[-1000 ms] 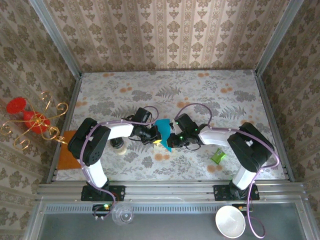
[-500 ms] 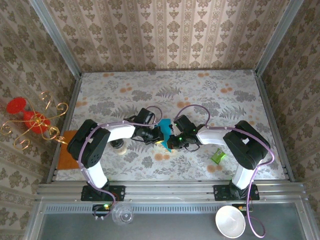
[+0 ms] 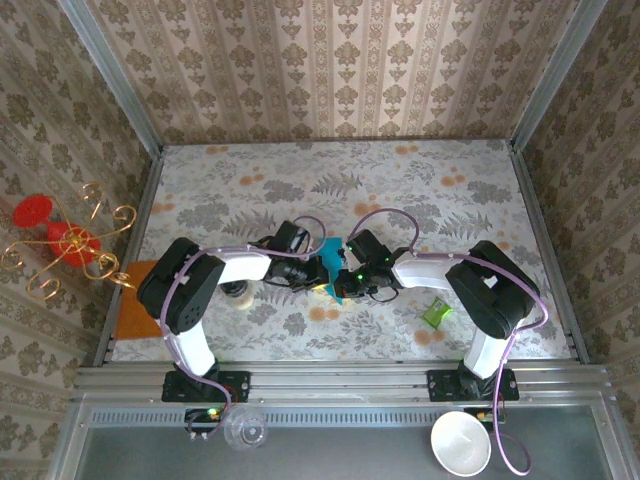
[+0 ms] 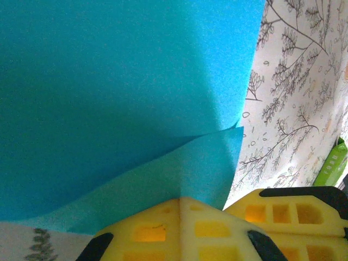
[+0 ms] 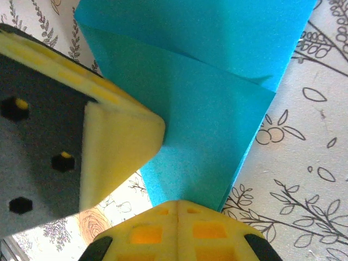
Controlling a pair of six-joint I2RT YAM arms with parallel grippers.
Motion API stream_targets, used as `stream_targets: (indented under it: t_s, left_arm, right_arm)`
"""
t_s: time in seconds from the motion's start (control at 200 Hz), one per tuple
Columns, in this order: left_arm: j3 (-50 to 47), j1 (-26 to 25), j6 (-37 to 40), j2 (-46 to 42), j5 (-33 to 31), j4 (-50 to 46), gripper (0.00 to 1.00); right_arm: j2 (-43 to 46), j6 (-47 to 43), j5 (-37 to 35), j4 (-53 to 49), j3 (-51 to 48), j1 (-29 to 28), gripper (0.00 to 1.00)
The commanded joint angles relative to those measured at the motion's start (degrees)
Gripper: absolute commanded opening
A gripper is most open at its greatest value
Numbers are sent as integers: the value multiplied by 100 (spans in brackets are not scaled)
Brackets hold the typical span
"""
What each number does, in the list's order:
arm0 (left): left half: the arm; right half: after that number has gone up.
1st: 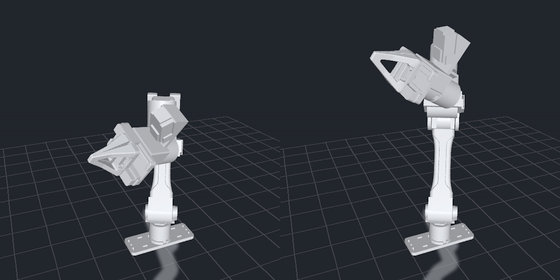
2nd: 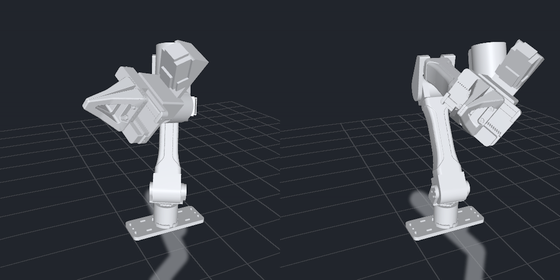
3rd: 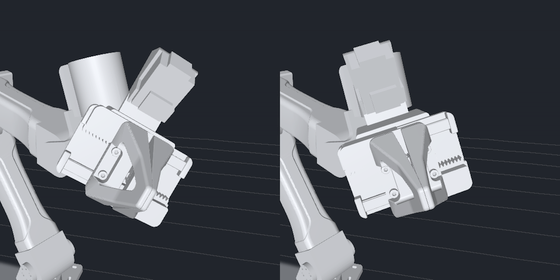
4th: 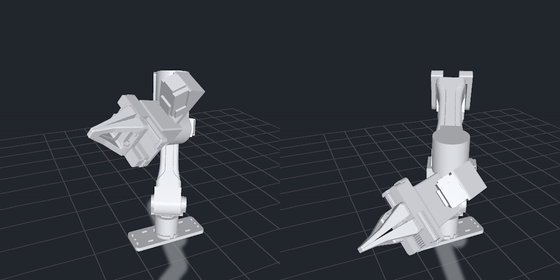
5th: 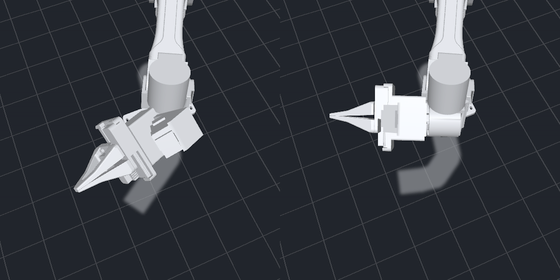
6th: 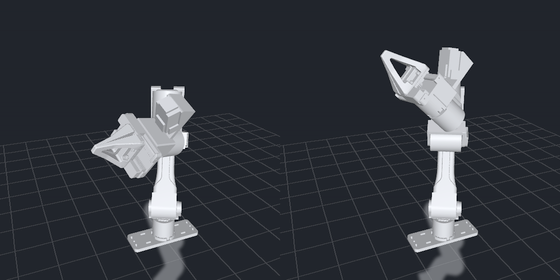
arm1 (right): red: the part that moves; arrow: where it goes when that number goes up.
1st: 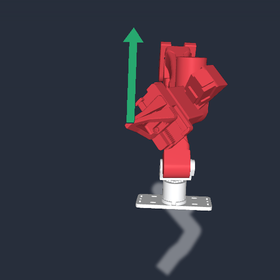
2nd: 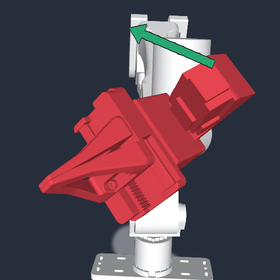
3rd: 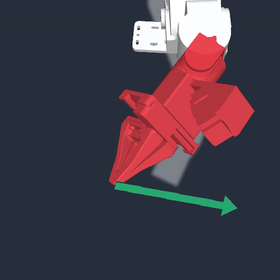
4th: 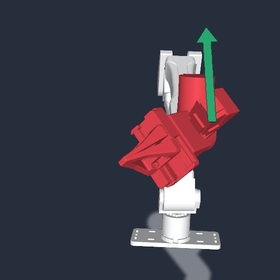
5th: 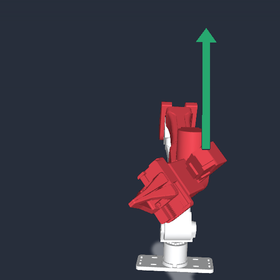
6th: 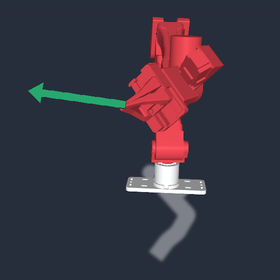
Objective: Fold a paper plane with a square sheet of paper (pick it up from the middle)
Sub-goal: Third fold the triangle at the center of the table.
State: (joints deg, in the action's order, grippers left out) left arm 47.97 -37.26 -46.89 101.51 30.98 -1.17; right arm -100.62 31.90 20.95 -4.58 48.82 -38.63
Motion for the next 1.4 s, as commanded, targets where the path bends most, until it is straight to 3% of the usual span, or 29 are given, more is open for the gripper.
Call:
stream_targets:
  t_s: [0.0, 0.26, 0.425, 0.67, 0.9, 1.115, 1.396]
  left_arm:
    - [-69, 342, 405, 147, -288, -238, 8]
    - [132, 1328, 1035, 287, -356, -795, 8]
    - [246, 1552, 1189, 238, -396, -942, 9]
    - [608, 1564, 1182, -295, -461, -1227, 13]
    - [158, 1235, 424, -929, -361, -761, 30]
    - [-354, 821, -412, -993, -130, 9, 45]
    - [-663, 676, -841, -842, -89, 459, 51]
  right_arm:
    - [-428, 38, -830, -1045, -224, -4, 3]
    - [-409, 185, -974, -1134, -294, 51, 3]
    - [-329, 212, -947, -1045, -244, 66, 4]
    - [206, 302, -268, -273, -133, 82, 10]
    - [799, 868, -143, 835, -333, 115, 31]
    - [324, 1217, -7, 1188, -290, 154, 32]
    - [147, 1369, -68, 1451, -401, 312, 33]
